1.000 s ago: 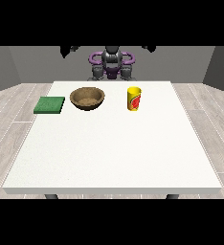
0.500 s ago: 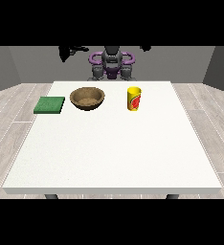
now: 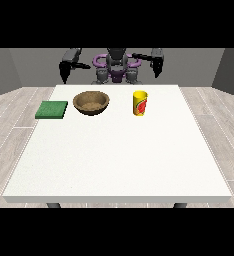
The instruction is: Pick the cup and pour the ball into the bowl, then pick the bowl and place it on the pad
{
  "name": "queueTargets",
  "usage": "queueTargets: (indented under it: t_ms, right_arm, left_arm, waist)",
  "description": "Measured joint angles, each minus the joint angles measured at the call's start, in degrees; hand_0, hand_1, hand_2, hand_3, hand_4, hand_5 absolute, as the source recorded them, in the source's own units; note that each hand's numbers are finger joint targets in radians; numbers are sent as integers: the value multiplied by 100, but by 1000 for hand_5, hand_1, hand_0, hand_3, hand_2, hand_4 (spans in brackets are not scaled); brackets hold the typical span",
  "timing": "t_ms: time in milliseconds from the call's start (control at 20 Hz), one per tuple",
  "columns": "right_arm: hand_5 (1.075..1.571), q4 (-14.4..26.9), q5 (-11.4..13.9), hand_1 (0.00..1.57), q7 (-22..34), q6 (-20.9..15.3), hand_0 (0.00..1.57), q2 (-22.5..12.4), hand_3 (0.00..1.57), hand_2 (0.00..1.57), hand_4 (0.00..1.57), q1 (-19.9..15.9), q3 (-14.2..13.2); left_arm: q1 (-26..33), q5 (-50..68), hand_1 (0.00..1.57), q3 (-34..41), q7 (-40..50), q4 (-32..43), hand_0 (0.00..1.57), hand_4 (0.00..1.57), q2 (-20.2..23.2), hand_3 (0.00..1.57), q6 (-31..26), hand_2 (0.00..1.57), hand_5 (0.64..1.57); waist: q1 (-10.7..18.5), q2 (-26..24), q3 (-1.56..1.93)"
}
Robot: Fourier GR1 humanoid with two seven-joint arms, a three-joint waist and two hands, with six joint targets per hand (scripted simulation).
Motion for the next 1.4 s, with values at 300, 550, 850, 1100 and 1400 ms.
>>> queueTargets:
  t_ms: [300,550,850,1100,1400]
  right_arm:
    - [1563,552,-79,0,-272,198,0,-244,0,0,0,-376,-236]
    - [1563,1013,-258,0,-492,516,0,-506,0,0,0,-503,-479]
    - [1559,1284,-379,0,-778,797,0,-685,0,0,0,-574,-621]
    - [1558,1530,-463,0,-947,993,0,-865,0,0,0,-665,-754]
    - [1561,1850,-543,0,-1206,1173,0,-1013,0,0,0,-723,-903]
  left_arm:
    - [-544,-71,0,374,-547,1044,0,0,125,0,-57,0,1266]
    - [-662,-224,0,467,-1183,1838,0,0,3,0,46,0,1246]
    - [-944,-280,0,722,-2044,2806,0,0,-129,0,258,0,1276]
    - [-1256,-267,0,893,-2613,3624,0,0,-199,0,338,0,1254]
    - [-1496,-167,1240,1107,-3230,4410,1240,474,-148,1571,250,1571,1442]
  waist:
    - [-128,215,-1]
    - [-188,202,-2]
    - [-394,426,-2]
    - [-481,528,-2]
    - [-488,623,-2]
